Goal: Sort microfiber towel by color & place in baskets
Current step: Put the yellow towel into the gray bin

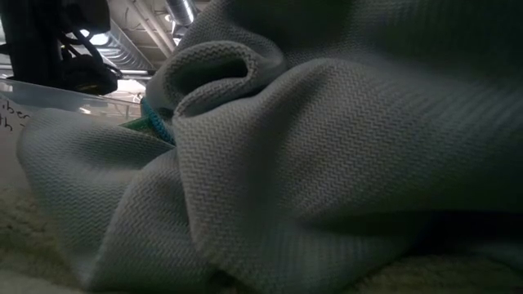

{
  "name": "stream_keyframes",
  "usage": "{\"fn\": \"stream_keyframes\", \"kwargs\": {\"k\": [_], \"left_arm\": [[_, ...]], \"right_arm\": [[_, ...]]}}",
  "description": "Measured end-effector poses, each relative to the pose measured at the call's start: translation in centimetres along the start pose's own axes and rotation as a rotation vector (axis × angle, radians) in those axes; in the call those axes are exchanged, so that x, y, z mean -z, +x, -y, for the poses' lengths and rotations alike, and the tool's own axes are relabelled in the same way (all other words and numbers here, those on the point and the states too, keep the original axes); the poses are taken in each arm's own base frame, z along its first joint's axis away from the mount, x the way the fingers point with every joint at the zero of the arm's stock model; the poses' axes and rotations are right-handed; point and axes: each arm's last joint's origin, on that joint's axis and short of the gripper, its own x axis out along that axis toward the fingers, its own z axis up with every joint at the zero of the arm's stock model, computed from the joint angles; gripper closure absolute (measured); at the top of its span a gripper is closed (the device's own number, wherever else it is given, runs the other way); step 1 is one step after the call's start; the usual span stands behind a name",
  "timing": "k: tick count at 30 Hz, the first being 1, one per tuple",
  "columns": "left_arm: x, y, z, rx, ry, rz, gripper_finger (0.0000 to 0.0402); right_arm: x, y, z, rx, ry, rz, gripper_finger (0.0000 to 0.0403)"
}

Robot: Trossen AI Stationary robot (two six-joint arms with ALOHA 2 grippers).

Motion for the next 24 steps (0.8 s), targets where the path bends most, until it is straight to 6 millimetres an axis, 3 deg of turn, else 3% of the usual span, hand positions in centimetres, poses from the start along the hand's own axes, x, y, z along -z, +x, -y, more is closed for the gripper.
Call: {"fn": "stream_keyframes", "kwargs": {"k": [7,17,24], "left_arm": [[-0.3,-1.8,0.4,0.1,0.065,0.0,0.04],[-2.2,-9.7,2.4,0.396,0.166,0.072,0.0401],[-3.2,-13.9,3.0,0.523,0.277,0.161,0.0401]], "right_arm": [[0.2,0.0,0.1,0.005,0.004,-0.017,0.018],[0.3,0.0,0.3,0.068,0.004,-0.03,0.018],[0.3,0.0,0.2,0.068,0.006,-0.03,0.018]]}}
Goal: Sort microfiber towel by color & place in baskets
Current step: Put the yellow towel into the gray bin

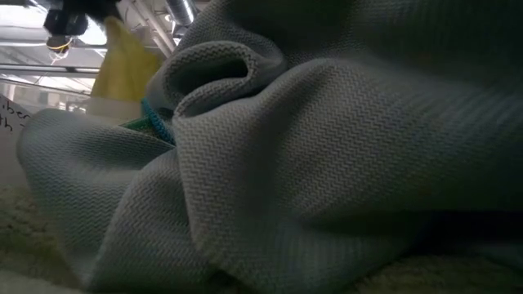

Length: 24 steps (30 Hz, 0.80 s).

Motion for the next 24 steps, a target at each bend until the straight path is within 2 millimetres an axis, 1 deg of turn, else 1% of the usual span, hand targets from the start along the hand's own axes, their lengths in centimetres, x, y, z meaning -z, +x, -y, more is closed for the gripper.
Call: {"fn": "stream_keyframes", "kwargs": {"k": [4,11,16,19,24], "left_arm": [[-0.7,-1.4,0.8,0.071,0.042,-0.009,0.0401],[-1.5,-2.8,2.2,0.22,0.108,0.009,0.0401],[-2.1,-4.2,2.8,0.295,0.156,0.013,0.0401],[-2.6,-5.3,3.4,0.368,0.176,0.01,0.0401],[-3.5,-7.8,4.3,0.519,0.223,0.02,0.0401]], "right_arm": [[0.0,0.0,0.0,0.0,0.001,0.0,0.018],[0.0,0.0,0.0,0.0,0.001,0.001,0.018],[-0.1,0.0,0.0,0.0,0.001,0.005,0.018],[0.0,0.0,0.0,0.0,0.001,0.005,0.018],[0.0,0.0,0.0,0.0,0.001,0.005,0.018]]}}
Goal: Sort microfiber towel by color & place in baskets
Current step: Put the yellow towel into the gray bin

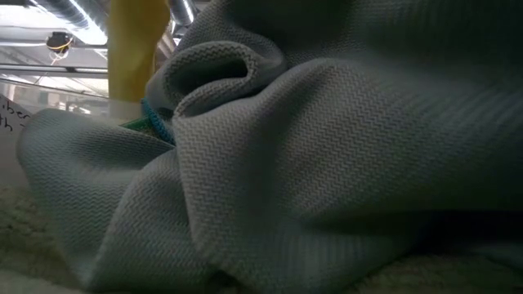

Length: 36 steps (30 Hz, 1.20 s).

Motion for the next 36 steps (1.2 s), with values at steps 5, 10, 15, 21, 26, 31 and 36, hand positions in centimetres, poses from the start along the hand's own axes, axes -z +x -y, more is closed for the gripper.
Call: {"fn": "stream_keyframes", "kwargs": {"k": [5,10,15,21,26,31,36], "left_arm": [[-0.8,-1.3,1.3,0.128,0.03,0.005,0.0401],[-1.6,-2.3,2.3,0.208,0.06,0.055,0.0402],[-2.1,-2.6,3.3,0.355,0.124,0.075,0.0401],[-1.9,-0.8,4.0,0.384,0.145,0.0,0.0401],[-1.1,2.3,4.8,0.353,0.156,-0.092,0.0401],[0.0,5.8,4.9,0.232,0.232,-0.153,0.0401],[1.5,8.6,3.9,0.032,0.25,-0.259,0.0401]], "right_arm": [[0.0,0.0,0.0,0.0,0.0,0.0,0.018],[0.0,0.0,0.0,0.0,0.0,0.001,0.018],[0.0,0.0,0.0,0.0,0.0,0.001,0.018],[0.0,0.0,0.0,0.0,0.0,0.001,0.018],[0.0,0.0,0.0,0.0,0.0,0.001,0.018],[0.0,0.0,0.0,0.0,0.0,0.001,0.018],[0.0,0.0,0.0,-0.001,0.0,0.001,0.018]]}}
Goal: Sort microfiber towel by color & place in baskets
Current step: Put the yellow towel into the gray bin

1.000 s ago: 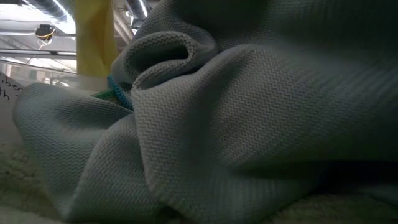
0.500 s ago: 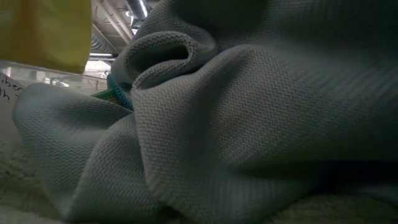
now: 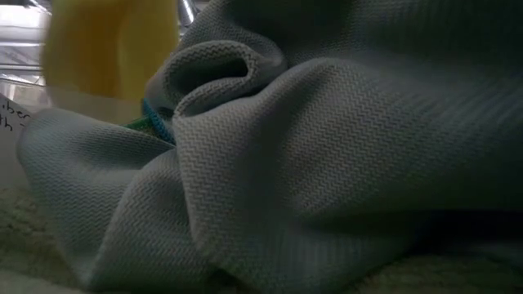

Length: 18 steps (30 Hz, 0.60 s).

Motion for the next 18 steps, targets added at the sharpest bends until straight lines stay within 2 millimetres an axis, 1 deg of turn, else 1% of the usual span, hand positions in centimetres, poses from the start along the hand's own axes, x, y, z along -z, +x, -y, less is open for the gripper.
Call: {"fn": "stream_keyframes", "kwargs": {"k": [4,7,9,11,18], "left_arm": [[1.6,1.6,-1.1,-0.178,-0.03,-0.169,0.0401],[2.5,2.9,-1.9,-0.323,-0.039,-0.261,0.0401],[2.9,3.8,-2.2,-0.388,-0.03,-0.306,0.0401],[3.1,5.0,-2.4,-0.435,-0.017,-0.337,0.0401],[4.0,9.5,-2.9,-0.511,0.065,-0.455,0.0401]], "right_arm": [[0.0,0.0,0.0,-0.001,0.0,0.0,0.018],[0.0,0.0,0.0,-0.001,0.0,-0.001,0.018],[0.0,0.0,0.0,-0.001,0.0,-0.001,0.018],[0.0,0.0,0.0,-0.001,0.0,-0.001,0.018],[0.0,0.0,0.0,-0.001,0.0,-0.001,0.018]]}}
